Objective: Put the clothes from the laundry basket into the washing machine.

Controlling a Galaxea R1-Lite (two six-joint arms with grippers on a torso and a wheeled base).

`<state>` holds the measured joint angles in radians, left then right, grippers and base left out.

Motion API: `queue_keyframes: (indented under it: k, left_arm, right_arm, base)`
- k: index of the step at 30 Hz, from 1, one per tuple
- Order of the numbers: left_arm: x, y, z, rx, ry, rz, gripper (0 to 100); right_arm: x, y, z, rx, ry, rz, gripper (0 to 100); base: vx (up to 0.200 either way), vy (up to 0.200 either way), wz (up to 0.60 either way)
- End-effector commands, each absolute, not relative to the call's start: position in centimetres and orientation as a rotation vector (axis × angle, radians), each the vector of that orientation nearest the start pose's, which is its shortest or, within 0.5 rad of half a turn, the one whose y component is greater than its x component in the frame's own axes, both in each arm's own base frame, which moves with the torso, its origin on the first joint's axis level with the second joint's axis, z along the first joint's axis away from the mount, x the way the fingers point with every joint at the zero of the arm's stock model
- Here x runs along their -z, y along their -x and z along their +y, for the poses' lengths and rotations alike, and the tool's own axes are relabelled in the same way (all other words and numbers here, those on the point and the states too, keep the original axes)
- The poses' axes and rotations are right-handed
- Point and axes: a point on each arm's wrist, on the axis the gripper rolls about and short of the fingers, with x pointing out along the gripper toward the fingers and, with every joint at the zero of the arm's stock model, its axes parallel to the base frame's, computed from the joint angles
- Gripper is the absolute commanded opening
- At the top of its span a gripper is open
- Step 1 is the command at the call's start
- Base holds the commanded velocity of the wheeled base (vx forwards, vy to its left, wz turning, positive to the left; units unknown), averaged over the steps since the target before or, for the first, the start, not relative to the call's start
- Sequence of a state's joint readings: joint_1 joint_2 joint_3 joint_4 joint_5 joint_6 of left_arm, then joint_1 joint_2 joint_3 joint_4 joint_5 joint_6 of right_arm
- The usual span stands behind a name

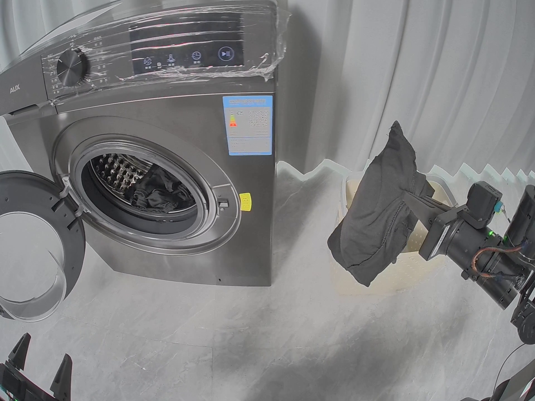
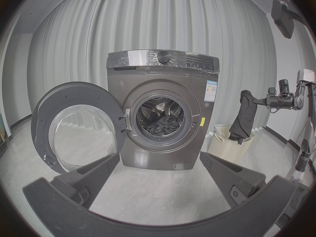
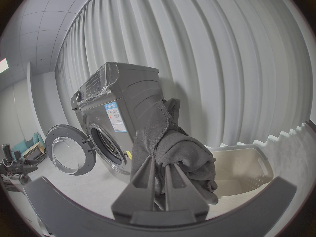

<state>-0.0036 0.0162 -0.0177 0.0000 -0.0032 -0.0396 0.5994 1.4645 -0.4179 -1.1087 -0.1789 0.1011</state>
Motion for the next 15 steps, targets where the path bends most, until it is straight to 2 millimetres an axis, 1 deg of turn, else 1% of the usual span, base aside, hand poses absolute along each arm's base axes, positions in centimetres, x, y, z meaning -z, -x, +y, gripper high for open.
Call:
queue_keyframes:
  k: [1, 2, 8, 15]
  left_arm:
    - [-7.59, 2.29, 0.0, 0.006, 0.04, -0.001, 100]
    - [-7.59, 2.28, 0.0, 0.006, 0.04, 0.0, 100]
    - [-7.59, 2.28, 0.0, 0.006, 0.038, 0.0, 100]
    - [-7.59, 2.28, 0.0, 0.006, 0.038, 0.0, 100]
  right_arm:
    - [-19.1, -18.66, 12.28, -0.423, -0.123, -0.036, 0]
    - [-19.12, -18.66, 12.28, -0.423, -0.124, -0.037, 0]
    - [-19.26, -18.66, 12.27, -0.423, -0.128, -0.05, 0]
    - [-19.11, -18.7, 12.17, -0.419, -0.125, -0.045, 0]
  base:
    - [0.0, 0.2, 0.0]
    - [0.0, 0.2, 0.0]
    - [0.0, 0.0, 0.0]
    - [-0.2, 0.0, 0.0]
